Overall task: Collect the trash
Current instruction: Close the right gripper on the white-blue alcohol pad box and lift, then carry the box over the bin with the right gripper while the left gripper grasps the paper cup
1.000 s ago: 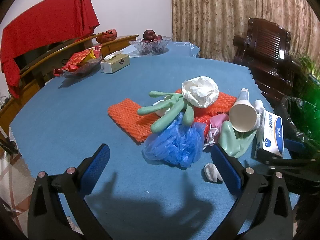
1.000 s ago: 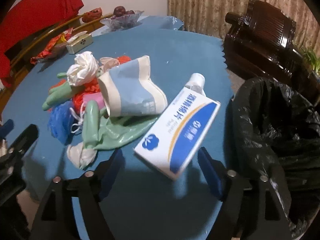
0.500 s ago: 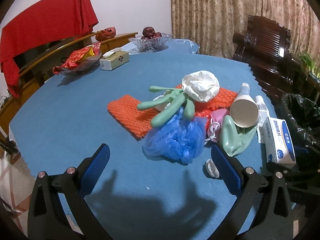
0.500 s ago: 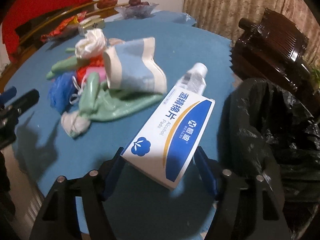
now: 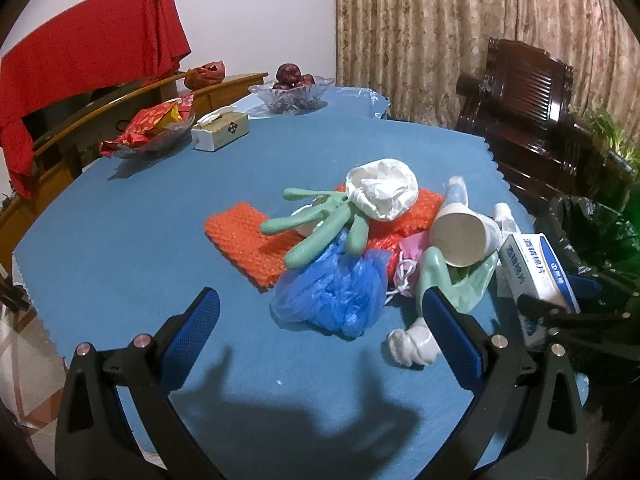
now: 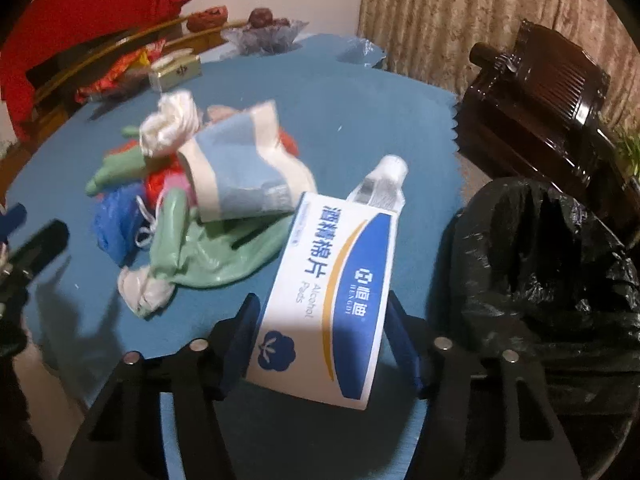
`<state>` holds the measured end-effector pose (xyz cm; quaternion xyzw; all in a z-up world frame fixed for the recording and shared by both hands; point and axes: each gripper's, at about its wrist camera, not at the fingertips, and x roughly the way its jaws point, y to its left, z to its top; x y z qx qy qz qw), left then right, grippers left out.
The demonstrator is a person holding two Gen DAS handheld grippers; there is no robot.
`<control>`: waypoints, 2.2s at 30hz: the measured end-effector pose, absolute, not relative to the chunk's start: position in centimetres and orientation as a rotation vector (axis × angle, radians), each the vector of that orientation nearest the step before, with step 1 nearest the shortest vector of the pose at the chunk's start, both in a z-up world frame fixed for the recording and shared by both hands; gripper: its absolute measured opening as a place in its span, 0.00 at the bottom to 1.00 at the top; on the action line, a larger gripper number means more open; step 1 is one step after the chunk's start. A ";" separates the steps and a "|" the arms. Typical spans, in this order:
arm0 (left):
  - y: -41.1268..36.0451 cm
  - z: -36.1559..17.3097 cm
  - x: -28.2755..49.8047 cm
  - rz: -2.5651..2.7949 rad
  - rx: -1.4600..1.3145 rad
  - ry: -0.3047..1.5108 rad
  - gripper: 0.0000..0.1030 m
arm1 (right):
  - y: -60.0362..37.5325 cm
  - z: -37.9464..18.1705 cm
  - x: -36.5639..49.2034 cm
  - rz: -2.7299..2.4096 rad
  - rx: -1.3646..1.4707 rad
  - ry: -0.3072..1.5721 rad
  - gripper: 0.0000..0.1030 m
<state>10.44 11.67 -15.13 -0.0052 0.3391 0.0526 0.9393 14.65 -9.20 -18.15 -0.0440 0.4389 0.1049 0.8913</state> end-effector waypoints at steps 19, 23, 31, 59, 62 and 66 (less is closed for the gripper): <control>2.9 -14.9 17.7 -0.151 0.039 0.694 0.70 | -14.9 -13.0 15.9 0.142 -0.022 0.807 0.55; 1.8 -16.3 19.0 -0.186 0.065 0.758 0.52 | -15.4 -13.5 16.2 0.136 -0.014 0.816 0.55; 1.0 -16.4 18.8 -0.168 0.104 0.758 0.43 | -16.3 -14.0 16.0 0.143 -0.012 0.817 0.55; -15.0 -10.3 16.7 -0.533 0.092 0.608 0.43 | -33.6 -11.7 10.2 -0.225 0.096 0.773 0.56; -15.6 -10.7 16.9 -0.559 0.096 0.623 0.60 | -34.2 -12.1 9.8 -0.249 0.091 0.777 0.67; -14.2 -10.7 16.5 -0.530 0.097 0.618 0.74 | -33.9 -12.1 9.7 -0.249 0.086 0.763 0.81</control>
